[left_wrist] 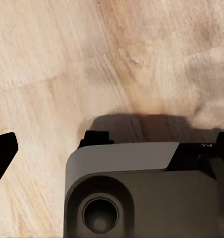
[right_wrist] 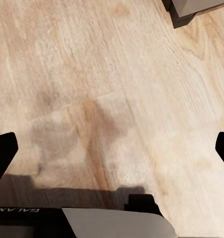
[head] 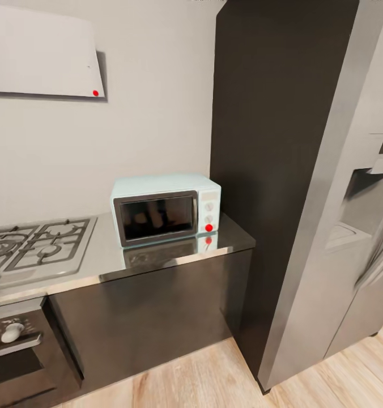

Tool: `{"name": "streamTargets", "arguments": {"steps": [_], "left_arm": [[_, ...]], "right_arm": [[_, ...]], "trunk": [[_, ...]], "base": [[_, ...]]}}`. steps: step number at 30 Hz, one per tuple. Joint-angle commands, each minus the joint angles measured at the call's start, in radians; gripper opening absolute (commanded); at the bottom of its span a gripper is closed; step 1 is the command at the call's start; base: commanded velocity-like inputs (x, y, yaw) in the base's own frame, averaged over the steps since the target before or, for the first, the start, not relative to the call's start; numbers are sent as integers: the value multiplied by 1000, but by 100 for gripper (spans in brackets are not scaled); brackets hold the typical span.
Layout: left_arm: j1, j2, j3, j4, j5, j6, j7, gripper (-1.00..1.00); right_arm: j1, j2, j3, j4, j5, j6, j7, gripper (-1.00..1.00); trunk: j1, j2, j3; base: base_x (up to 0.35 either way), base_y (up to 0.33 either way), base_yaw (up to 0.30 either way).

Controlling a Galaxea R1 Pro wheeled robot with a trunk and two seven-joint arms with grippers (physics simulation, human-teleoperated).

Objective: In the kitchen, take the Vidalia onion out of the sink, dice it on the chopping board with the paring knife, put the diced onion into the bowl on the countertop, then place both the paring knife and the chopping board into the sink.

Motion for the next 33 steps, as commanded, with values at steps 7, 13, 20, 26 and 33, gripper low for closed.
{"name": "streamTargets", "arguments": {"steps": [7,13,20,26,33], "left_arm": [[0,1,2,29,6,-31,-1,100],[0,1,2,32,7,-34,-2,100],[0,-2,2,33,7,-35,-2,100],[0,-3,2,33,7,-35,-2,100],[0,-3,2,33,7,-35,-2,100]], "right_arm": [[0,-1,-1,3,-1,-3,-1,100],[0,-2,-1,3,-1,-3,-1,100],[0,-1,-1,3,-1,-3,-3,100],[0,-1,-1,3,-1,-3,-4,100],[0,-1,-1,3,-1,-3,-5,100]], "trunk": [[0,0,-1],[0,0,-1],[0,0,-1],[0,0,-1],[0,0,-1]], "base": [[-304,0,265],[-261,0,278],[-45,0,280],[-141,81,280],[-234,214,280]]}}
